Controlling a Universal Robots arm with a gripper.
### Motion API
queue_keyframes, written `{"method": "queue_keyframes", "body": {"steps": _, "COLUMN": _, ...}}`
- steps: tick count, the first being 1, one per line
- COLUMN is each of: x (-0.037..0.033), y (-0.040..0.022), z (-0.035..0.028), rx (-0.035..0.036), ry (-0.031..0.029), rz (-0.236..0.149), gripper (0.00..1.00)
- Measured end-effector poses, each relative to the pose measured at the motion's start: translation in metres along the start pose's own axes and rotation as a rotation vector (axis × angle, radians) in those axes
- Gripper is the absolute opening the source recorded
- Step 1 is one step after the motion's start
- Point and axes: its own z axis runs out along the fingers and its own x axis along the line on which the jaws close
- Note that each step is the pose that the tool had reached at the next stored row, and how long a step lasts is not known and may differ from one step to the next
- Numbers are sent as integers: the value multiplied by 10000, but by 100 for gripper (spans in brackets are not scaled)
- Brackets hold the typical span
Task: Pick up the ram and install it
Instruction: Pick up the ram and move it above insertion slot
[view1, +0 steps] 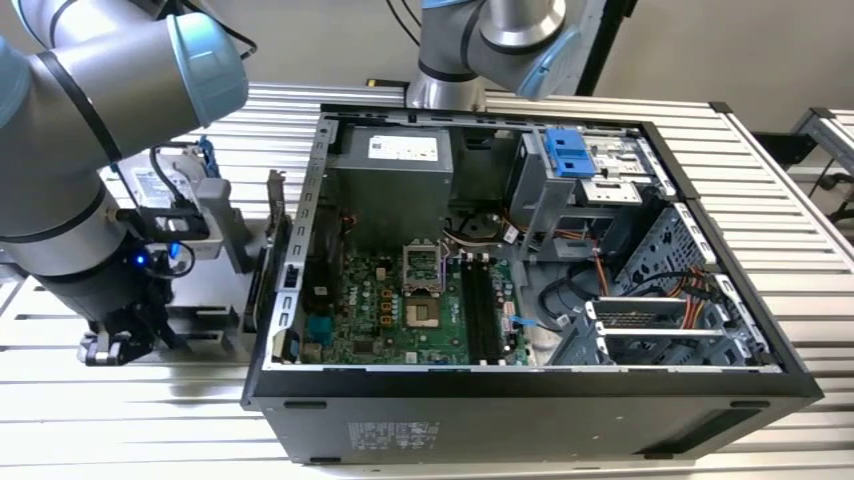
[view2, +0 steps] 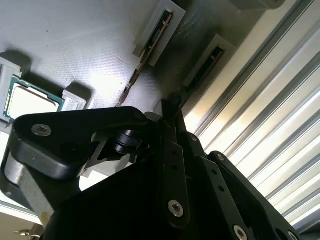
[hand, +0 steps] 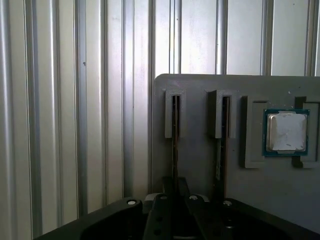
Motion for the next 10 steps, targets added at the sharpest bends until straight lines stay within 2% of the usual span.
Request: {"method": "queue_keyframes", "body": {"steps": 10, "x": 2, "y": 0, "z": 2, "rx": 0, "ry": 0, "rz": 0, "gripper": 0}}
